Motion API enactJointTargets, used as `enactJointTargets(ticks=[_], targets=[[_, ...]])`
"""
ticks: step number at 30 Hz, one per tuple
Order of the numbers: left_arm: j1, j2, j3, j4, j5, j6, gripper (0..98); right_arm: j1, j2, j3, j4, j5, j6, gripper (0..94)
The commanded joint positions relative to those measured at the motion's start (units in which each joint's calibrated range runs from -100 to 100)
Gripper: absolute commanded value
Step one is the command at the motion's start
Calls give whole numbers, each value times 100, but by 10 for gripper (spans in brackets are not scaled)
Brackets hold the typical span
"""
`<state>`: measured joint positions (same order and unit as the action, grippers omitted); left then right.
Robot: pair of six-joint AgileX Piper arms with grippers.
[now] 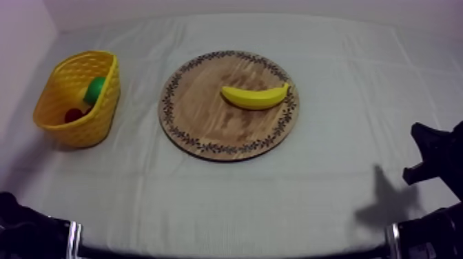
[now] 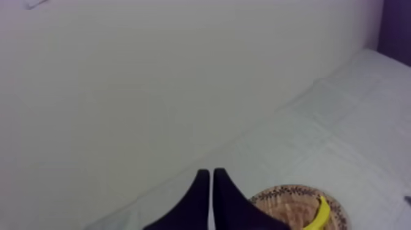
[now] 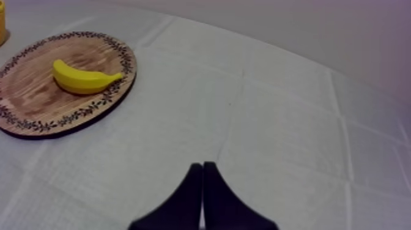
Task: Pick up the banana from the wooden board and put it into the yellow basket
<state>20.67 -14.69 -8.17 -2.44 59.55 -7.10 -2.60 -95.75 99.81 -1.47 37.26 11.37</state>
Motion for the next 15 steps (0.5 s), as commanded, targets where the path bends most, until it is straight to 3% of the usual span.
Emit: enactJointTargets(ticks=[1, 15], targets=[[181, 363, -182, -58, 45, -47, 0, 0, 0, -3, -2, 8, -2, 3], [1139, 2138, -558, -569, 499, 125, 0, 0, 0, -3, -2, 8, -2, 3]])
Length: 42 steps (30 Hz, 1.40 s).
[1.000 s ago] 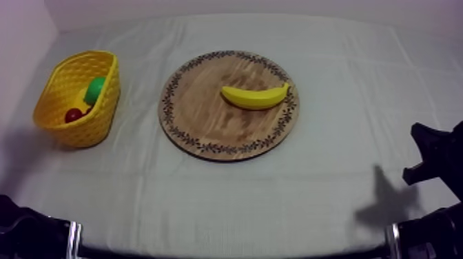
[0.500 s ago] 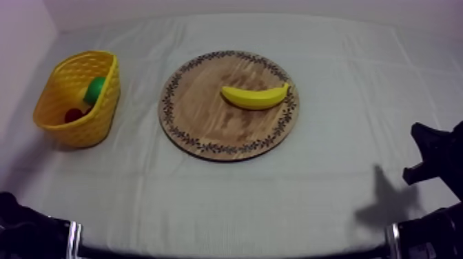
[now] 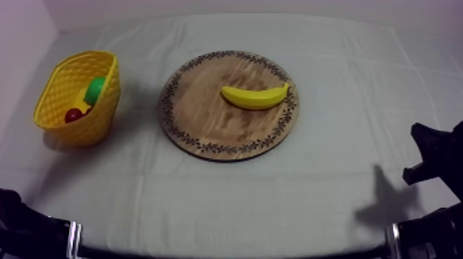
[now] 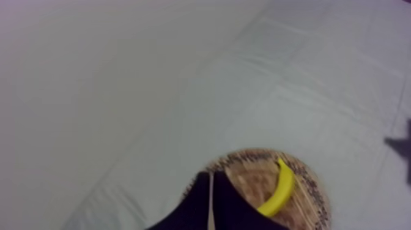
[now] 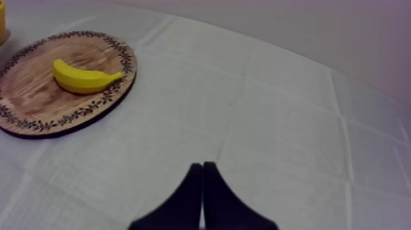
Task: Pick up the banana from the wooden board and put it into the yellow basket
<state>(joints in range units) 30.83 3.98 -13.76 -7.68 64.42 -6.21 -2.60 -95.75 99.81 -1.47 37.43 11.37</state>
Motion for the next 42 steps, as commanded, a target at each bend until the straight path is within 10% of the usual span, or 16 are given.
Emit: enactJointTargets(ticks=[1, 22, 33, 42], targets=[[177, 390, 5, -86, 24, 53, 0, 0, 0, -3, -2, -9, -2, 3], [473, 1767, 61, -427, 45, -272, 7, 0, 0, -3, -2, -9, -2, 3], [383, 1892, -37, -520, 760, -648, 667, 0, 0, -3, -2, -9, -2, 3], [395, 1894, -9, -683, 1201, -910, 789, 0, 0, -3, -2, -9, -2, 3]])
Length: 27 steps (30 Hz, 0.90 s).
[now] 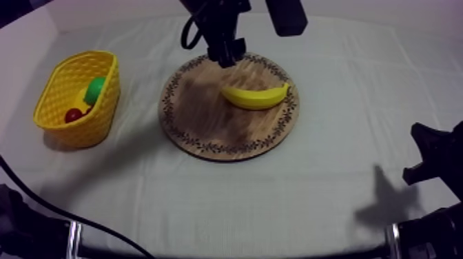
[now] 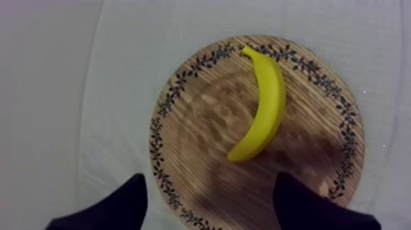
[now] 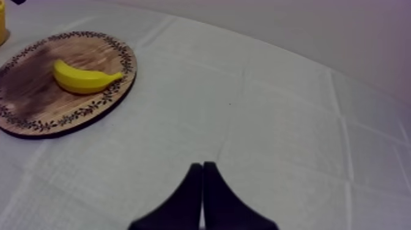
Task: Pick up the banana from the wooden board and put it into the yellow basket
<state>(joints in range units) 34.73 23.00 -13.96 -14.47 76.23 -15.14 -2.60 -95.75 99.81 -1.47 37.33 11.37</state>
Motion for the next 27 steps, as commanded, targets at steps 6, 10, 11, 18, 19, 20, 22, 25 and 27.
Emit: enactJointTargets(ticks=[6, 10, 11, 18, 19, 20, 22, 25, 27], targets=[[11, 24, 152, -28, 65, -125, 784, 0, 0, -3, -2, 1, -2, 3], [26, 152, 279, -39, 40, -150, 779, 0, 0, -3, -2, 1, -2, 3], [28, 207, 299, -42, 27, -146, 778, 0, 0, -3, -2, 1, -2, 3], [33, 749, 197, -38, -28, -151, 765, 0, 0, -3, -2, 1, -2, 3], [33, 842, 165, -33, -42, -155, 763, 0, 0, -3, -2, 1, -2, 3], [36, 937, 129, -26, -59, -157, 762, 0, 0, -3, -2, 1, -2, 3], [43, 1142, 43, -13, -86, -158, 759, 0, 0, -3, -2, 1, -2, 3], [59, 1478, -140, -5, -106, -137, 755, 0, 0, -3, -2, 1, -2, 3], [65, 1714, -280, -3, -111, -126, 752, 0, 0, -3, -2, 1, -2, 3]])
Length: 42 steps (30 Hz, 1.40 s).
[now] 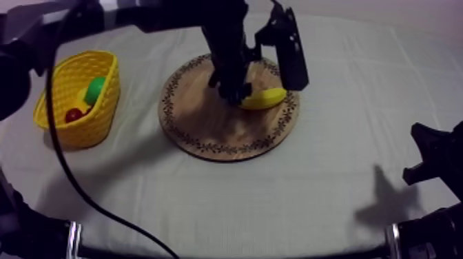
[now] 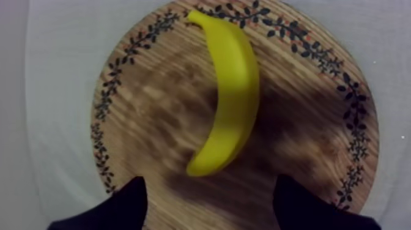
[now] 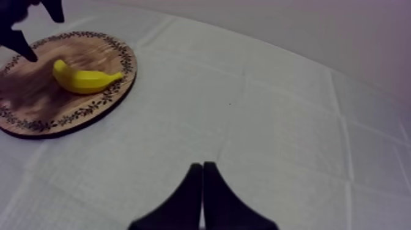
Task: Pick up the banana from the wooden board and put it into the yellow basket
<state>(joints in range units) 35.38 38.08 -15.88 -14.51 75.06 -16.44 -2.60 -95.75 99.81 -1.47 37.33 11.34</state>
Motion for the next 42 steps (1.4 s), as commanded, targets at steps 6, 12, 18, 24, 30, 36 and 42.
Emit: enactJointTargets(ticks=[6, 12, 18, 24, 30, 36, 42], targets=[[10, 806, -502, 20, 2, 31, 743, 0, 0, -3, -2, 1, 1, 3], [21, 1272, -918, 38, 1, 87, 734, 0, 0, -3, -2, 1, 1, 3], [-28, 1589, -1268, 33, 1, 81, 724, 0, 0, -3, -2, 1, 1, 3], [-43, 1754, -1465, 20, 11, 70, 703, 0, 0, -3, -2, 1, 1, 3], [-31, 1826, -1512, 47, 45, -37, 537, 0, 0, -3, -2, 1, 1, 3], [-24, 1858, -1551, 84, 40, -159, 316, 0, 0, -3, -2, 1, 1, 3], [-32, 1830, -1565, 137, -15, -144, 198, 0, 0, -3, -2, 1, 1, 3]])
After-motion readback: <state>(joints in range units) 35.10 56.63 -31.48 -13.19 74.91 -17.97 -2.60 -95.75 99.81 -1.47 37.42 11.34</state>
